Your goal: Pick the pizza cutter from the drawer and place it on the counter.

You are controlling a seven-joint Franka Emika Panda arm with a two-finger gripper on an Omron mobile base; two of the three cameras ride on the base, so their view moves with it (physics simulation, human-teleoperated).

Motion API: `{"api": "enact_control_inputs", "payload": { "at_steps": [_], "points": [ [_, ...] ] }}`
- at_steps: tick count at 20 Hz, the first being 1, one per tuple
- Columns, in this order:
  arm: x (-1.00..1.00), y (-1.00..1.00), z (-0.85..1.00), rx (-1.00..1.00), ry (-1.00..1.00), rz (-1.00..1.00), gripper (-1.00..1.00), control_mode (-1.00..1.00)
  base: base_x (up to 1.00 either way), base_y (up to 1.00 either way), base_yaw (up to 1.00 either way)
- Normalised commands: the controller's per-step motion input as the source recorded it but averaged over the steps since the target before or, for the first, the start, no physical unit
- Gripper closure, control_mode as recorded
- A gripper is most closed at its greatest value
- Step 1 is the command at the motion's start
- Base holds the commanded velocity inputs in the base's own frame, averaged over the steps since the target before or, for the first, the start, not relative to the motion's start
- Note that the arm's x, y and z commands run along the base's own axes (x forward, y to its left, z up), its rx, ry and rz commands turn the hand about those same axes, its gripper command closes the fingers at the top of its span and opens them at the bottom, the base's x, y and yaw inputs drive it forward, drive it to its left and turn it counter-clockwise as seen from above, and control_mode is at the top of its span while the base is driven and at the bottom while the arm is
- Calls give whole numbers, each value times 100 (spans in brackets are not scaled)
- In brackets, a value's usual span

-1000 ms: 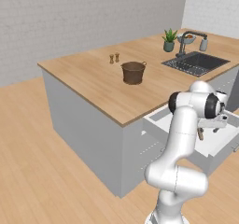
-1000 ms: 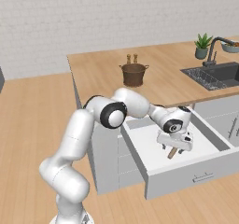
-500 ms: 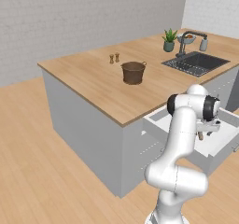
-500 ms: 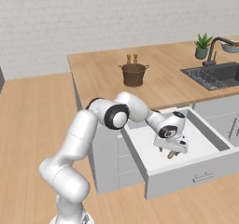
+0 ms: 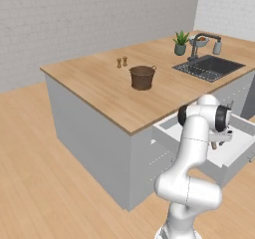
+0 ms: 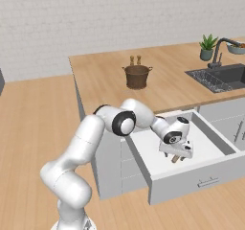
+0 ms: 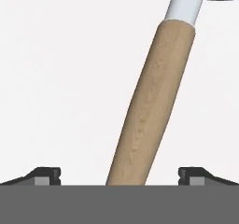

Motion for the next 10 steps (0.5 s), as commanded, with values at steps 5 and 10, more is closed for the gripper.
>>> {"api": "enact_control_inputs", "payload": {
  "at_steps": [5,10],
  "points": [
    [2,-33,-33,-1,0,0,100,-100,0,0,0],
    [-1,-8,-10,0,0,0,100,-100,0,0,0]
  ]
}}
